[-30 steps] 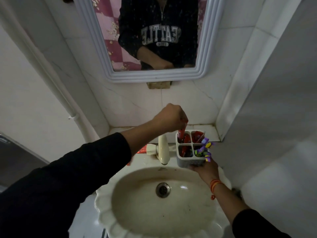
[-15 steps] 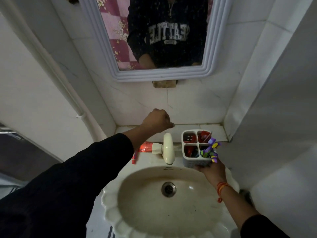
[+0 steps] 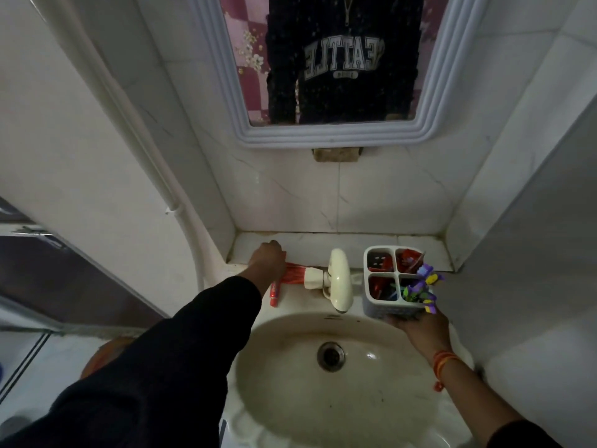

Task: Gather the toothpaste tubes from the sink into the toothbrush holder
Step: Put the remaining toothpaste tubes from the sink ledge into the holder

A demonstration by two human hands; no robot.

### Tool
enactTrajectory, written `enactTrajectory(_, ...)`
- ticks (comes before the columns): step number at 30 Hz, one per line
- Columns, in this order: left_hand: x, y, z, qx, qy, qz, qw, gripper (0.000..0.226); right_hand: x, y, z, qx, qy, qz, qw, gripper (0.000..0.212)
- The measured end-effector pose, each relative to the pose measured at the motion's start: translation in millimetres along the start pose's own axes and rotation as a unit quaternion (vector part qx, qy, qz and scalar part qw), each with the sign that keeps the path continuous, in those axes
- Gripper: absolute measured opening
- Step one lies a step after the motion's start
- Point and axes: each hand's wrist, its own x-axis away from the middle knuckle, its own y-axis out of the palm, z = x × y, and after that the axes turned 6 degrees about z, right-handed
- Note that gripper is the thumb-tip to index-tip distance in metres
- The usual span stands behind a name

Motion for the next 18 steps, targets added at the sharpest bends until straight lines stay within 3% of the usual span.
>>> enactTrajectory(9, 3.3, 9.0, -6.9, 0.095, -0.036, -0.003, 0.995, 0.051, -3.5, 1.0, 7.9, -0.012, 0.019, -0.003, 1.0, 0.075)
enactTrajectory(12, 3.9, 9.2, -6.9, 0.092, -0.001, -0.002, 0.996, 0.037, -1.2, 0.3, 2.2, -0.016, 0.026, -0.004, 1.0, 0.065)
enactTrajectory(18, 8.3, -17.3, 2.2, 0.201, 0.04, 0.098, 0.974, 0.037, -1.2, 0.7, 4.1, -0.011, 0.041, -0.001, 0.999, 0.059)
